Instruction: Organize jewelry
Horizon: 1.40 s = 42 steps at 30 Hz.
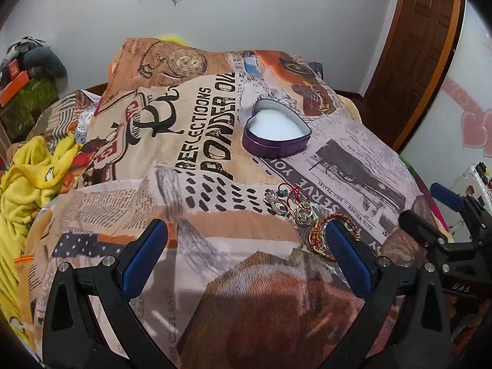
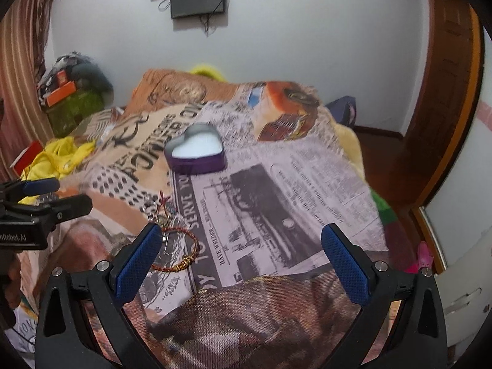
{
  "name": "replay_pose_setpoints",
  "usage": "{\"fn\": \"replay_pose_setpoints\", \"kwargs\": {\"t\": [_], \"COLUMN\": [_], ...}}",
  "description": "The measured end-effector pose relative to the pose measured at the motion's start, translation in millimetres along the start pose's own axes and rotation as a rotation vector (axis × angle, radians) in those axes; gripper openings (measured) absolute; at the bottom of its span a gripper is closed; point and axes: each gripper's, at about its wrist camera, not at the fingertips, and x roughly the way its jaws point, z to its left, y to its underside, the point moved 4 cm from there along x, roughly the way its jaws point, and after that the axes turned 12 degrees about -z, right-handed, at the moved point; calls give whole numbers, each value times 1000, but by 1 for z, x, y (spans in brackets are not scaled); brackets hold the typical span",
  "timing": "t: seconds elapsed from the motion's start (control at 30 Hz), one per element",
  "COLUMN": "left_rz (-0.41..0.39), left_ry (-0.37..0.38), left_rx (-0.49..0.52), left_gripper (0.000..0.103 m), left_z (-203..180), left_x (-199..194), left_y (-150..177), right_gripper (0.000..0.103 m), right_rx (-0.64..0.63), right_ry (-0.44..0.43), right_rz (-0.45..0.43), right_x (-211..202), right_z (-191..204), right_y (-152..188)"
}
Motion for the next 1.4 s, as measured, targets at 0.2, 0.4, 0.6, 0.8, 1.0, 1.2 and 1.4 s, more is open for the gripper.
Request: {"fn": "replay_pose_setpoints", "kwargs": {"t": [0.2,0.4,0.6,0.8,1.0,1.2,1.4], "left_rz": [59,115,169,201,211,208,201], "left_ry": [15,58,88,116,129,142,146], "left_rx": [58,97,85,133,147,132,124], "left_gripper": [103,85,62,45,30,15,13], "left_z": [-8,-12,-9,-19,-24,-23,-23], "left_x": [25,50,71,86,96,102,97], "left_y": [2,1,-3,-2,-1,-2,-3], "right_gripper": [74,50,34,21,16,9,5], "right_rx": [-8,-27,-38,-44,-54,-58,-41], "right_ry": [-74,-151,-204,-248,-275,-278,-271], "right_rz": [62,116,144,171,196,201,196], "right_x": [20,37,45,53,60,63,63], "right_z": [6,16,25,29,35,37,34], "right_y": [9,17,21,25,31,32,31]}}
